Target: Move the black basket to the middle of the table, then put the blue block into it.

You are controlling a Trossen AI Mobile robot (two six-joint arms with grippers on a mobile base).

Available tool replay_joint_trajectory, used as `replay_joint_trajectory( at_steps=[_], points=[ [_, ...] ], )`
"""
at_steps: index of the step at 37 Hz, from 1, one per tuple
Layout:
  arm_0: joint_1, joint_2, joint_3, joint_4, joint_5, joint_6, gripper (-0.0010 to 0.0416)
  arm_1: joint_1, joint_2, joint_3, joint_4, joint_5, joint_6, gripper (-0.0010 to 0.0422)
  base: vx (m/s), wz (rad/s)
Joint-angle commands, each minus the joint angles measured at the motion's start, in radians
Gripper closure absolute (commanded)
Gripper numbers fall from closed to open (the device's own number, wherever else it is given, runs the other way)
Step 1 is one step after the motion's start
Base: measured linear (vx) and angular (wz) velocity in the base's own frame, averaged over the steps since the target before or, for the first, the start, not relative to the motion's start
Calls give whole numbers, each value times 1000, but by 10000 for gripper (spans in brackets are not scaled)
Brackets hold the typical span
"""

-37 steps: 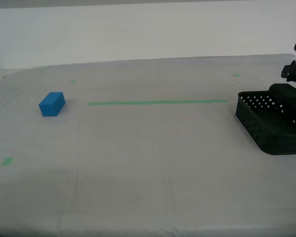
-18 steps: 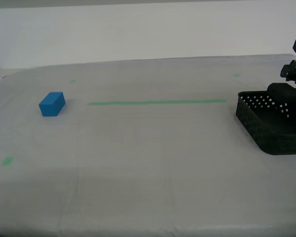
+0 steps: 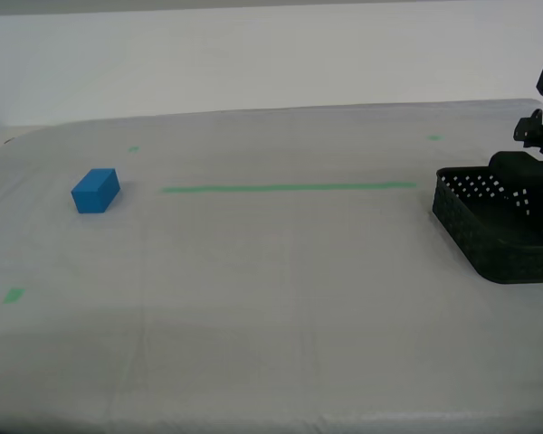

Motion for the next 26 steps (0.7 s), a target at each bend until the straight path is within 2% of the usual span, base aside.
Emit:
replay_joint_trajectory(
  at_steps=[1, 18, 26],
  points=[
    [0, 0, -1, 1, 3, 1, 249, 0, 0, 0, 5, -1, 1, 412, 0, 0],
    [5, 0, -1, 13, 3, 3, 302, 0, 0, 0, 5, -1, 1, 412, 0, 0],
    [5, 0, -1, 16, 3, 9, 304, 0, 0, 0, 5, -1, 1, 412, 0, 0]
  ],
)
